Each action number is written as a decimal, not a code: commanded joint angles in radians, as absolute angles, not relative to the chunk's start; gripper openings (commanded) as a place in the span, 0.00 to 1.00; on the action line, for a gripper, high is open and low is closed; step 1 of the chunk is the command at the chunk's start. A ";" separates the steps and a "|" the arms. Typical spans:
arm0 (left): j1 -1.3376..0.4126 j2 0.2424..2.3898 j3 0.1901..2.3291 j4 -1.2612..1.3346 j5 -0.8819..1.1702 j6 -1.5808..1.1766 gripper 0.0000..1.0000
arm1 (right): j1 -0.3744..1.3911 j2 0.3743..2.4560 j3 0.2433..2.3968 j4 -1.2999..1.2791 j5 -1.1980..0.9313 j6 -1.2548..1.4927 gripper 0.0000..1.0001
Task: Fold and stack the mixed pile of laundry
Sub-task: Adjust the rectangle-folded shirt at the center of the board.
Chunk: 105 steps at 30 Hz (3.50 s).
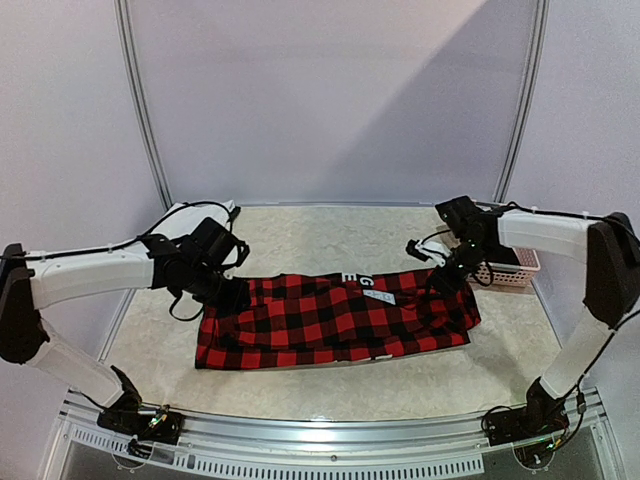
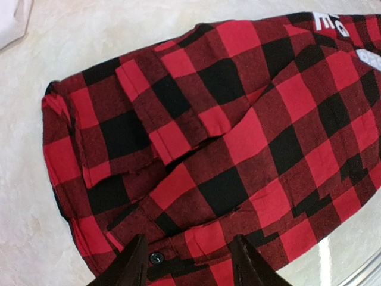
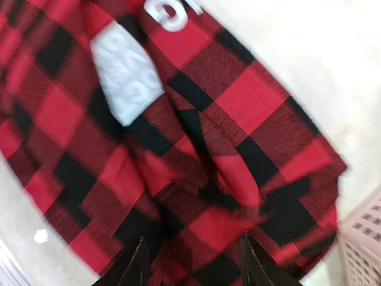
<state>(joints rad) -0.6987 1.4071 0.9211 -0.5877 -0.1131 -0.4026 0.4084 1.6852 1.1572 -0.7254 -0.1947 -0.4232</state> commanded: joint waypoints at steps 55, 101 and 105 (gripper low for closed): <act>-1.164 1.841 1.191 -0.969 -0.085 0.019 0.00 | 0.444 1.736 1.177 -0.745 0.030 -0.404 0.67; -1.284 1.818 1.415 -0.945 -0.185 -0.137 0.49 | 0.424 2.537 2.363 -0.867 -0.037 -0.346 0.44; -1.282 1.778 1.321 -0.875 -0.246 -0.214 0.50 | 0.424 2.120 2.019 -0.779 -0.169 -0.254 0.65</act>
<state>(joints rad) -1.2690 1.8111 1.3987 -0.9192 -0.1551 -0.1440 0.4259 2.5038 2.2238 -0.8600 0.0002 -0.3592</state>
